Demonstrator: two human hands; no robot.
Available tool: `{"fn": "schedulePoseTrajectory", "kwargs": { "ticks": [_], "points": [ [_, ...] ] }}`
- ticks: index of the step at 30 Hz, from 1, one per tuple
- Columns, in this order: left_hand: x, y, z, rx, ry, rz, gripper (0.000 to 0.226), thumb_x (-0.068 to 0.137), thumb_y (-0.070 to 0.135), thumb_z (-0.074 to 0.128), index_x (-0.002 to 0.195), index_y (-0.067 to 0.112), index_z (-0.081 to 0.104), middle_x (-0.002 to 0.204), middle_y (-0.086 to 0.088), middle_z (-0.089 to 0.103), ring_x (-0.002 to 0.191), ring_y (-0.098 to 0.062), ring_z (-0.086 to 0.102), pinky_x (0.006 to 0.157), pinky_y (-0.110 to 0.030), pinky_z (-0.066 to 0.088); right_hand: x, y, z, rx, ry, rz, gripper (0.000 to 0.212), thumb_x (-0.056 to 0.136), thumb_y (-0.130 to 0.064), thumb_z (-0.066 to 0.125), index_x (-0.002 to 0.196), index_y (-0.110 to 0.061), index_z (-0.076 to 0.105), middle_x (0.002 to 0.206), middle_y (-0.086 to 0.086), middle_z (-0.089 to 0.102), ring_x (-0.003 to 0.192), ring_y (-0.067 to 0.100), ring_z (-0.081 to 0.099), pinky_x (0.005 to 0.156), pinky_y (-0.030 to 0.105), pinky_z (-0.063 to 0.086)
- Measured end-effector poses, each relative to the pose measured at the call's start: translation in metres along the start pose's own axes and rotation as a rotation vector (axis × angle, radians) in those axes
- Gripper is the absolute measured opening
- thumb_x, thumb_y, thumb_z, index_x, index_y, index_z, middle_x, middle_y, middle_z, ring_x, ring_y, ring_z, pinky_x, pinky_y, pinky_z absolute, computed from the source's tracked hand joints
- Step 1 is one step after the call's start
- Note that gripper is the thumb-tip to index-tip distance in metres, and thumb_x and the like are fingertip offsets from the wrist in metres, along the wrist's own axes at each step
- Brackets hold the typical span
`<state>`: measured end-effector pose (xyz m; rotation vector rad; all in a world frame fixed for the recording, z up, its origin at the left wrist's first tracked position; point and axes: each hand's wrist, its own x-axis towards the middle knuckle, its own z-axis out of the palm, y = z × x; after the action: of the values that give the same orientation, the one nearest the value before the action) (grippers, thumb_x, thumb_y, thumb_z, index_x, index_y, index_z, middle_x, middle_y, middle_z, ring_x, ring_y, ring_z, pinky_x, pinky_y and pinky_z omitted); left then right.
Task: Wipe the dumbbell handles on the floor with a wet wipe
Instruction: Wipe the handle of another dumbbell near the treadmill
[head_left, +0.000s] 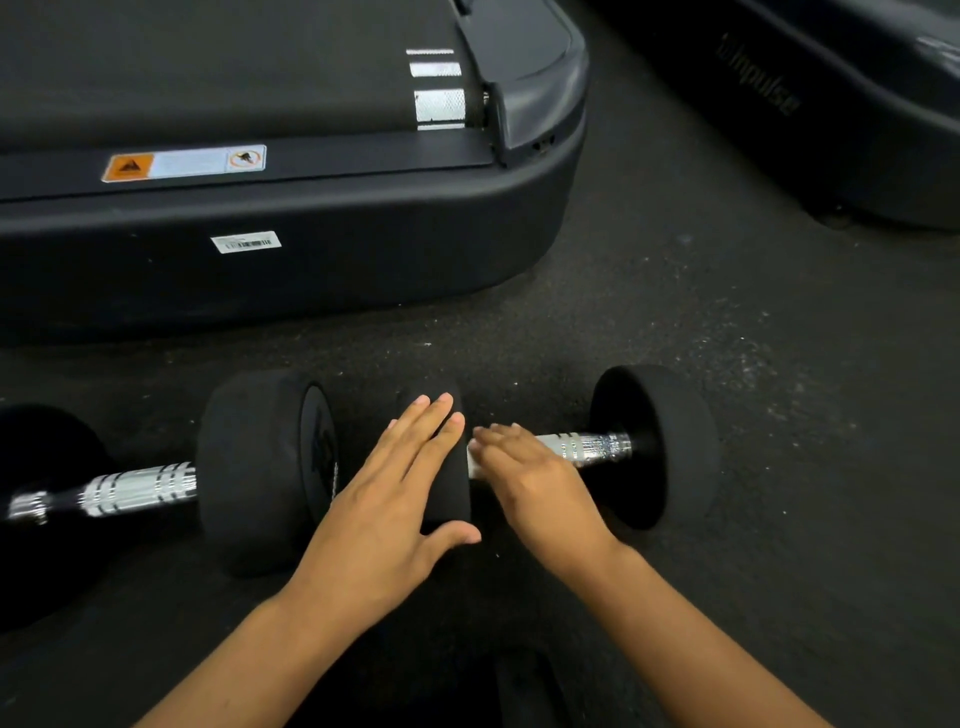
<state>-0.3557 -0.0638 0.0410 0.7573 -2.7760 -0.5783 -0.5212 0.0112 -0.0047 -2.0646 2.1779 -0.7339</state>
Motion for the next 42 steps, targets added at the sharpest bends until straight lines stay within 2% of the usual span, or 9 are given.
{"fn": "schedulePoseTrajectory", "kwargs": {
  "ticks": [2, 10, 21, 26, 29, 31, 33, 37, 42],
  "points": [
    [-0.001, 0.001, 0.000, -0.002, -0.002, -0.007, 0.088, 0.073, 0.062, 0.044, 0.145, 0.020, 0.017, 0.154, 0.006, 0.017, 0.142, -0.004, 0.004, 0.114, -0.030, 0.012, -0.011, 0.010, 0.001, 0.003, 0.063, -0.062, 0.030, 0.087, -0.015, 0.049, 0.107, -0.004, 0.067, 0.115, 0.011, 0.065, 0.108, 0.025, 0.061, 0.095, 0.039, 0.047],
    [0.000, 0.002, -0.001, -0.009, -0.022, 0.001, 0.089, 0.072, 0.056, 0.054, 0.145, 0.017, 0.020, 0.153, 0.005, 0.018, 0.141, -0.004, 0.003, 0.112, -0.020, -0.006, -0.026, 0.024, 0.013, -0.033, 0.174, -0.237, 0.031, 0.087, -0.003, 0.057, 0.117, 0.002, 0.061, 0.127, 0.017, 0.056, 0.122, 0.029, 0.050, 0.103, 0.042, 0.039],
    [0.000, 0.002, -0.001, -0.014, -0.012, -0.007, 0.091, 0.072, 0.053, 0.058, 0.145, 0.018, 0.018, 0.154, 0.005, 0.015, 0.142, -0.005, 0.002, 0.112, -0.023, -0.007, -0.022, 0.020, 0.011, -0.090, 0.210, -0.181, 0.032, 0.085, -0.005, 0.058, 0.116, 0.001, 0.062, 0.123, 0.016, 0.059, 0.118, 0.028, 0.054, 0.099, 0.042, 0.044],
    [0.000, 0.001, -0.003, 0.000, -0.038, -0.011, 0.092, 0.071, 0.054, 0.057, 0.145, 0.019, 0.016, 0.154, 0.005, 0.016, 0.141, -0.004, 0.002, 0.112, -0.021, -0.008, -0.016, 0.012, 0.003, -0.089, 0.094, -0.122, 0.033, 0.084, -0.010, 0.053, 0.114, -0.004, 0.065, 0.117, 0.013, 0.064, 0.110, 0.026, 0.059, 0.097, 0.039, 0.044],
    [0.000, 0.002, -0.004, -0.008, -0.032, -0.012, 0.092, 0.071, 0.054, 0.058, 0.145, 0.018, 0.017, 0.154, 0.006, 0.017, 0.141, -0.004, 0.002, 0.110, -0.019, -0.010, -0.001, 0.014, -0.023, -0.001, -0.066, 0.154, 0.023, 0.085, -0.018, 0.052, 0.096, -0.012, 0.071, 0.095, 0.009, 0.071, 0.089, 0.027, 0.066, 0.082, 0.043, 0.053],
    [0.001, 0.001, -0.003, 0.000, -0.011, -0.002, 0.092, 0.071, 0.052, 0.061, 0.145, 0.017, 0.018, 0.153, 0.005, 0.018, 0.141, -0.004, 0.002, 0.111, -0.019, -0.009, 0.025, 0.018, -0.027, 0.061, -0.240, 0.287, 0.017, 0.089, -0.018, 0.053, 0.089, -0.014, 0.069, 0.083, 0.007, 0.068, 0.082, 0.024, 0.063, 0.074, 0.040, 0.050],
    [0.001, 0.002, -0.003, 0.002, -0.012, -0.005, 0.094, 0.070, 0.050, 0.066, 0.145, 0.018, 0.017, 0.153, 0.007, 0.016, 0.140, -0.001, -0.001, 0.110, -0.016, -0.010, 0.039, 0.018, -0.023, 0.029, -0.345, 0.292, 0.017, 0.092, -0.018, 0.052, 0.086, -0.013, 0.068, 0.080, 0.006, 0.067, 0.082, 0.023, 0.060, 0.073, 0.039, 0.048],
    [0.002, 0.003, -0.005, -0.003, -0.026, -0.028, 0.096, 0.070, 0.048, 0.069, 0.143, 0.021, 0.014, 0.152, 0.009, 0.014, 0.139, 0.001, -0.005, 0.111, -0.021, -0.004, 0.039, 0.023, -0.025, 0.082, -0.377, 0.301, 0.018, 0.093, -0.019, 0.052, 0.086, -0.016, 0.068, 0.082, 0.006, 0.066, 0.082, 0.021, 0.060, 0.072, 0.035, 0.048],
    [0.003, 0.004, -0.006, 0.016, -0.026, -0.002, 0.093, 0.075, 0.050, 0.065, 0.141, 0.028, 0.002, 0.152, 0.015, -0.001, 0.137, 0.005, -0.014, 0.107, -0.010, -0.015, 0.050, 0.015, -0.026, 0.091, -0.439, 0.293, 0.020, 0.094, -0.023, 0.051, 0.095, -0.016, 0.069, 0.089, 0.010, 0.066, 0.088, 0.024, 0.060, 0.074, 0.033, 0.047]
  ]
}}
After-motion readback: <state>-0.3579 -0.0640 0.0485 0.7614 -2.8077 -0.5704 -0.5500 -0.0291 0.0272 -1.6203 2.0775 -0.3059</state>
